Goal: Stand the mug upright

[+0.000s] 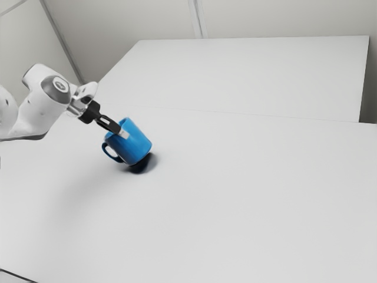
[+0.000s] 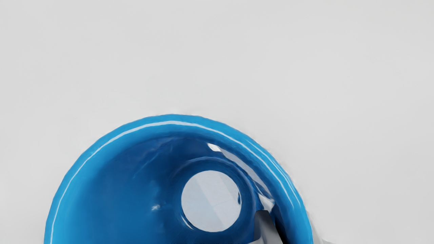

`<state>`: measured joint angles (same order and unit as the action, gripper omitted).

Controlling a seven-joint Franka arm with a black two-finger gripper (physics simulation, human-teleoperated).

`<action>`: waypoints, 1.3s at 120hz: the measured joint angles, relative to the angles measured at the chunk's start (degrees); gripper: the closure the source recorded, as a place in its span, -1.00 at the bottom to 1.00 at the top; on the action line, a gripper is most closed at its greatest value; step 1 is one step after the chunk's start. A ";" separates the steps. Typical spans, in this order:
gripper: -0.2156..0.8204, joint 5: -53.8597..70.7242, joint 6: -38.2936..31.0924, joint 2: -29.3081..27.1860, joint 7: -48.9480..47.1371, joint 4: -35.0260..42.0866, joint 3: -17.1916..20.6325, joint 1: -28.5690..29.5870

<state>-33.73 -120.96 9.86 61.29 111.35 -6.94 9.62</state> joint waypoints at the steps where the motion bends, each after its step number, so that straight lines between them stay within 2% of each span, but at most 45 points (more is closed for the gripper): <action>1: 0.93 1.26 -0.39 -0.05 -0.54 0.02 0.33 -0.08; 14: 0.93 14.42 -4.76 -0.60 -7.85 0.12 3.34 -0.98; 35: 0.93 25.69 -9.15 -1.75 -19.25 2.56 4.59 -1.97; 51: 0.93 29.83 -10.73 -10.78 -26.93 13.48 4.94 -2.80; 62: 0.93 31.66 -11.33 -14.08 -31.86 17.21 6.66 -2.02; 88: 0.93 33.75 -11.68 -18.18 -41.99 23.39 11.58 -2.74; 109: 0.93 34.23 -11.63 -18.22 -48.34 24.92 12.45 -2.64; 112: 0.88 34.20 -11.62 -18.18 -49.07 24.95 12.49 -2.63; 135: 0.10 33.13 -11.32 -18.04 -52.77 24.99 12.81 -2.63; 156: -0.27 32.85 -10.83 -18.60 -54.97 23.94 13.23 -2.60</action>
<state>-0.88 -131.79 -8.75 6.31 135.29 6.29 7.03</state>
